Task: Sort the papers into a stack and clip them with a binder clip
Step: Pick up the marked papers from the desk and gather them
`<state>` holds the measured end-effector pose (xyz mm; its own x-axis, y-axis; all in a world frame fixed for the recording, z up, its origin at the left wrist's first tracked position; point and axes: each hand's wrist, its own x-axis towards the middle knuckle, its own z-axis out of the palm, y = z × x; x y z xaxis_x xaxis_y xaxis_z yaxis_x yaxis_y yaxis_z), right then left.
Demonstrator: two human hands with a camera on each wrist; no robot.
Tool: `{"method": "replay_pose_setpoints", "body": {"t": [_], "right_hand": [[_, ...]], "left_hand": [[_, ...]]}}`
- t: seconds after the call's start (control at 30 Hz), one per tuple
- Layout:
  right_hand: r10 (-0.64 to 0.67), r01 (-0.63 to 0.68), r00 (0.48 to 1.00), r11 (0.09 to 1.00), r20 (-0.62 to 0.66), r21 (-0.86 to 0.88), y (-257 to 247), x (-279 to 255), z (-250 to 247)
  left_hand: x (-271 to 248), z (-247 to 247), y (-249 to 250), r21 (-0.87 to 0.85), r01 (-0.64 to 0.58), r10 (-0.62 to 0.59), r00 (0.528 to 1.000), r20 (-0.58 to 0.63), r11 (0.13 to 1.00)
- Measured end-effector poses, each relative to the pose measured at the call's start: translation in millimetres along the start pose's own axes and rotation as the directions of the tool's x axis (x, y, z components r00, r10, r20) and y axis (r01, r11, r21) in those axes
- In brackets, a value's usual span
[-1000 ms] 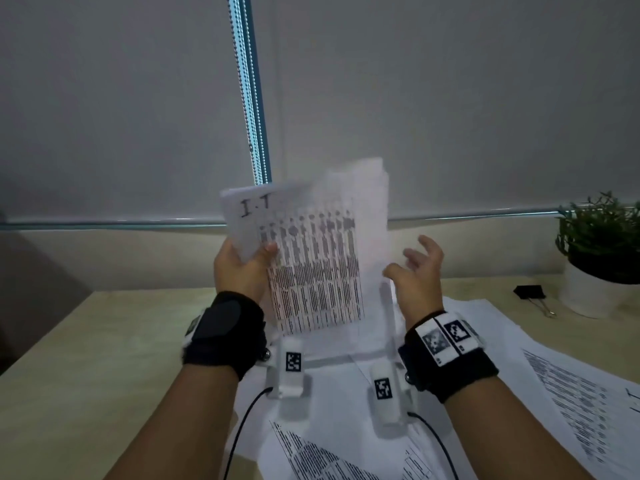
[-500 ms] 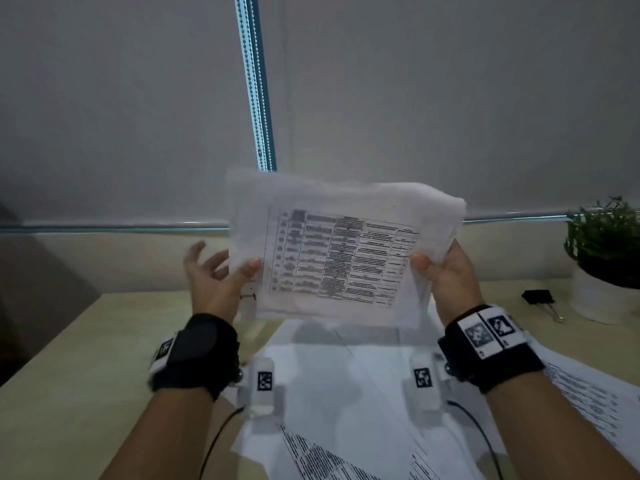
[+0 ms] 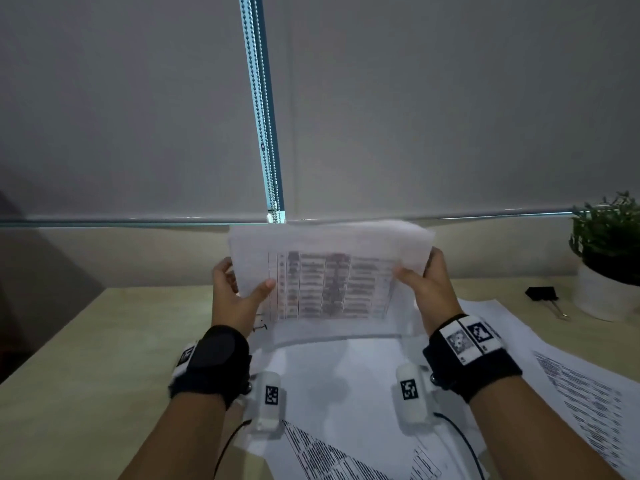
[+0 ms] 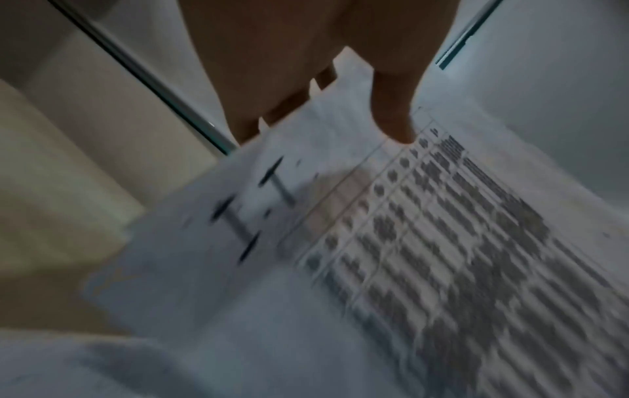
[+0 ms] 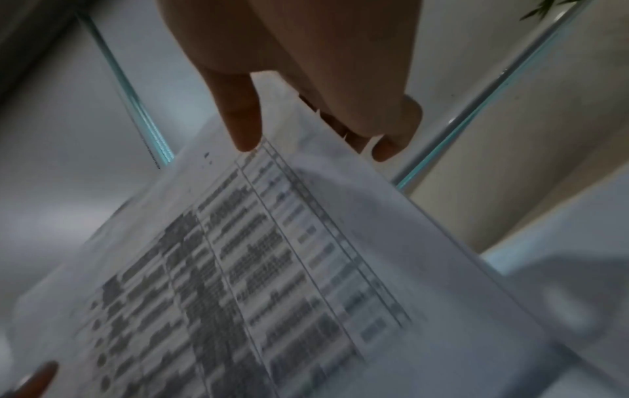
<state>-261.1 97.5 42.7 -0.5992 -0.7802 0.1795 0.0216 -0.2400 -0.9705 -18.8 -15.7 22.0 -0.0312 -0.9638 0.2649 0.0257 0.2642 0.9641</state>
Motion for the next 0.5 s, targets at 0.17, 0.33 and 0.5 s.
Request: {"method": "replay_pose_setpoints", "body": {"t": [0.17, 0.33, 0.5], "right_hand": [[0.049, -0.045, 0.999, 0.982, 0.02, -0.186, 2, -4, 6], [-0.584, 0.471, 0.792, 0.398, 0.178, -0.787, -50, -4, 26], [-0.229, 0.563, 0.826, 0.301, 0.515, -0.769, -82, 13, 47]], "left_hand": [[3, 0, -2, 0.06, 0.009, -0.012, 0.999, 0.044, 0.998], [7, 11, 30, 0.205, -0.194, 0.181, 0.98, 0.078, 0.96], [2, 36, 76, 0.416, -0.583, 0.543, 0.809, 0.223, 0.698]]}}
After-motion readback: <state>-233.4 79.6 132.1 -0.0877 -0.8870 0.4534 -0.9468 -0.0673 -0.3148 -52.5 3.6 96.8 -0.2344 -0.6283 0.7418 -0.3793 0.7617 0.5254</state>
